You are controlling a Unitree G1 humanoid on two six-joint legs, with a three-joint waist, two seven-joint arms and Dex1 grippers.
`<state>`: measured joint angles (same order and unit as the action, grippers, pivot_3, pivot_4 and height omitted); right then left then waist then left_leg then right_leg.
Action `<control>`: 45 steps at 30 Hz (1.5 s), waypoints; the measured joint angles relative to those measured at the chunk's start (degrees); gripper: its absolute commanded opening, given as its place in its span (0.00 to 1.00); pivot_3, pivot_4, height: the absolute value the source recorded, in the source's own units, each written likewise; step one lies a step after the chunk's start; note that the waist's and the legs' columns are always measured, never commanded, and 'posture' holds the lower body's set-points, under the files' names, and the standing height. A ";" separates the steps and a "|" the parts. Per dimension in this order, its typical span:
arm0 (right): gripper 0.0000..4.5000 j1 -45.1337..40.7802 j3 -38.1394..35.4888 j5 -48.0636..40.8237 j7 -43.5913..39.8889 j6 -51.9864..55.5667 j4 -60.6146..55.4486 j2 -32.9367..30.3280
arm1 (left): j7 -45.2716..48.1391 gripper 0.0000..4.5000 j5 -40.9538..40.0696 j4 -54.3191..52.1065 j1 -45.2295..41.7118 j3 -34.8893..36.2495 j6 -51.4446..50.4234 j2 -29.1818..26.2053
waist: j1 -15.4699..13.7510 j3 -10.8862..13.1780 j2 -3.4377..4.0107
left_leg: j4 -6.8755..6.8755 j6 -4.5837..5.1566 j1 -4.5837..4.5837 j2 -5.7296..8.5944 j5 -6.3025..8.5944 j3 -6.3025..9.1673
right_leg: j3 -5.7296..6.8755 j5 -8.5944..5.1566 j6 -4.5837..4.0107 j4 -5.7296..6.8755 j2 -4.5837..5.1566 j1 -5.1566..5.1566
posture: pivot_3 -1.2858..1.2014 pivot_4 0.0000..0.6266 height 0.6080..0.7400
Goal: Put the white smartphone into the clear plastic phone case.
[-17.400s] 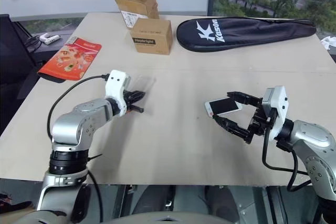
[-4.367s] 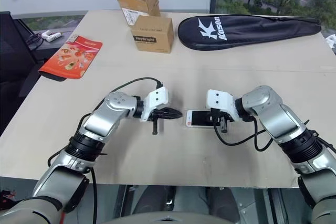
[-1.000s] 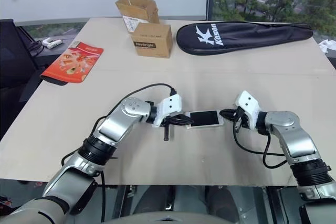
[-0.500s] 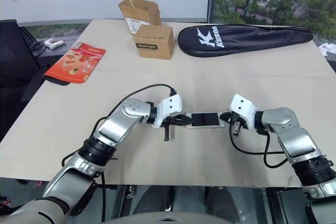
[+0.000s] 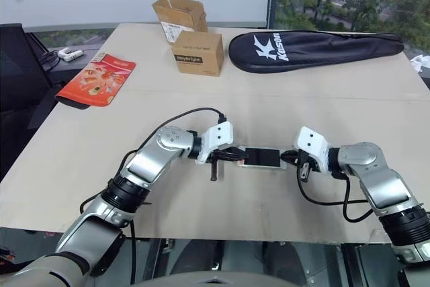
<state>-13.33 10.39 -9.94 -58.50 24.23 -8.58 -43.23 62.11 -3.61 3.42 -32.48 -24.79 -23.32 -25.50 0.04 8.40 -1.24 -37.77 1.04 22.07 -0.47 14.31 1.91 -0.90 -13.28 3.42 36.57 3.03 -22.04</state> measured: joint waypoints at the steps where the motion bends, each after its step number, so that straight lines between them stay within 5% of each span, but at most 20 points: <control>1: 0.01 0.18 -0.34 -0.73 -0.33 -0.33 0.43 0.16 | 0.00 0.00 0.01 0.00 0.00 0.00 0.01 0.01 | -0.01 0.00 0.00 | 0.03 0.00 0.00 0.00 0.00 0.00 | 0.01 -0.01 -0.01 -0.02 0.00 0.00 | 0.52 0.24 1.00; 17: 0.01 4.28 -3.69 -9.86 -5.14 -8.30 4.16 6.45 | 0.13 0.00 0.20 0.22 -0.32 0.00 0.26 0.10 | 0.56 0.26 0.23 | 0.34 0.00 -0.03 0.00 -0.01 -0.01 | -0.13 -0.06 -0.08 -0.13 -0.01 -0.09 | 0.52 0.24 1.00; 39: 0.01 1.96 0.10 -2.18 -2.77 -10.37 5.10 1.49 | 0.18 0.00 0.87 0.65 -0.31 -0.22 0.39 0.12 | 0.53 0.22 0.19 | 0.32 -0.01 -0.17 0.00 -0.01 -0.03 | -0.22 -0.20 0.14 -0.10 -0.01 -0.05 | 0.52 0.24 1.00; 45: 0.01 -0.71 3.27 3.28 -1.37 -2.22 -1.85 -3.20 | 0.25 0.00 1.11 0.65 -0.28 -0.31 0.39 0.12 | 0.45 0.11 0.05 | 0.32 -0.01 -0.20 -0.01 -0.01 0.00 | -0.23 -0.21 0.14 -0.10 0.00 -0.03 | 0.52 0.24 1.00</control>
<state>-14.04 13.66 -6.66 -59.88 22.01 -10.43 -46.43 62.36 -2.50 4.07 -32.76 -25.10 -22.93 -25.38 0.48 8.51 -1.18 -37.45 1.03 21.87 -0.48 14.29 1.92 -1.14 -13.48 3.56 36.46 3.04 -22.07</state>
